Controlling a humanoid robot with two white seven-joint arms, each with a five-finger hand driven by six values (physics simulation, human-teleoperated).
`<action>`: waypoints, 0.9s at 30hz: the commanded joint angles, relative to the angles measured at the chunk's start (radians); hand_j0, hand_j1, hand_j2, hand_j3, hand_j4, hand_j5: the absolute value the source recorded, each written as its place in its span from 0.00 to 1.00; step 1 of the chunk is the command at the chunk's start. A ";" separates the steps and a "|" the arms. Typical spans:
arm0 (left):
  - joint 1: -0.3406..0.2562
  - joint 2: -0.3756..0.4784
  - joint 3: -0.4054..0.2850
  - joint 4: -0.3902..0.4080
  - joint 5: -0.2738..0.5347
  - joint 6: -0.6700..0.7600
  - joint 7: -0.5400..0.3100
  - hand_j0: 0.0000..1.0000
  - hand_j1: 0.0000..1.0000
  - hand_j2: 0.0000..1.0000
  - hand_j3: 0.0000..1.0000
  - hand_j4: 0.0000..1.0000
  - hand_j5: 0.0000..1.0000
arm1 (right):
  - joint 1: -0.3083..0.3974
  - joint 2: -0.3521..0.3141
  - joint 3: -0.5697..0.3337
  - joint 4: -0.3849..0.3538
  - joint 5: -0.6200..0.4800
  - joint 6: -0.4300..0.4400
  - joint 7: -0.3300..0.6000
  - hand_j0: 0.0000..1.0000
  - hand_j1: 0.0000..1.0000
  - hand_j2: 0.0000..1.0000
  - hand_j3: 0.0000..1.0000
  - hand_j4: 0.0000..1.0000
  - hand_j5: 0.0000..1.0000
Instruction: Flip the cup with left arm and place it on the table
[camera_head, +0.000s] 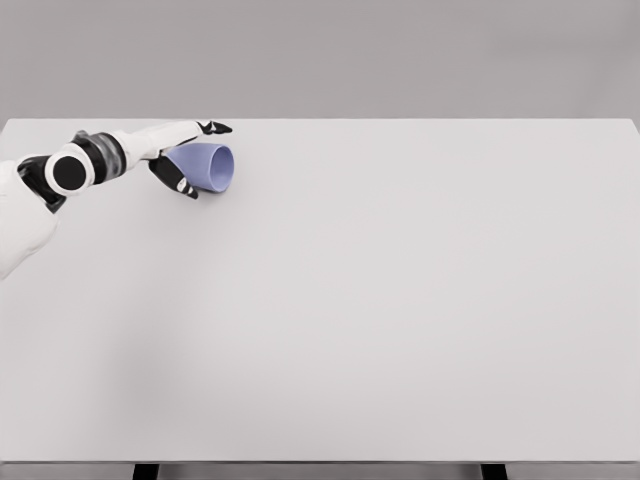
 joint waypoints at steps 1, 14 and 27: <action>0.000 -0.005 0.002 0.012 -0.001 0.001 0.000 1.00 1.00 1.00 1.00 1.00 1.00 | 0.000 0.000 0.000 0.000 0.000 0.000 0.001 1.00 1.00 1.00 1.00 1.00 1.00; -0.006 -0.033 0.005 0.060 -0.021 0.002 0.000 1.00 1.00 1.00 1.00 1.00 1.00 | 0.000 0.000 0.000 0.000 0.000 0.000 0.001 1.00 1.00 1.00 1.00 1.00 1.00; -0.008 -0.046 0.006 0.082 -0.039 0.002 0.002 0.99 0.99 0.99 0.99 0.99 0.99 | 0.000 0.000 0.000 0.000 0.000 0.000 0.001 1.00 1.00 1.00 1.00 1.00 1.00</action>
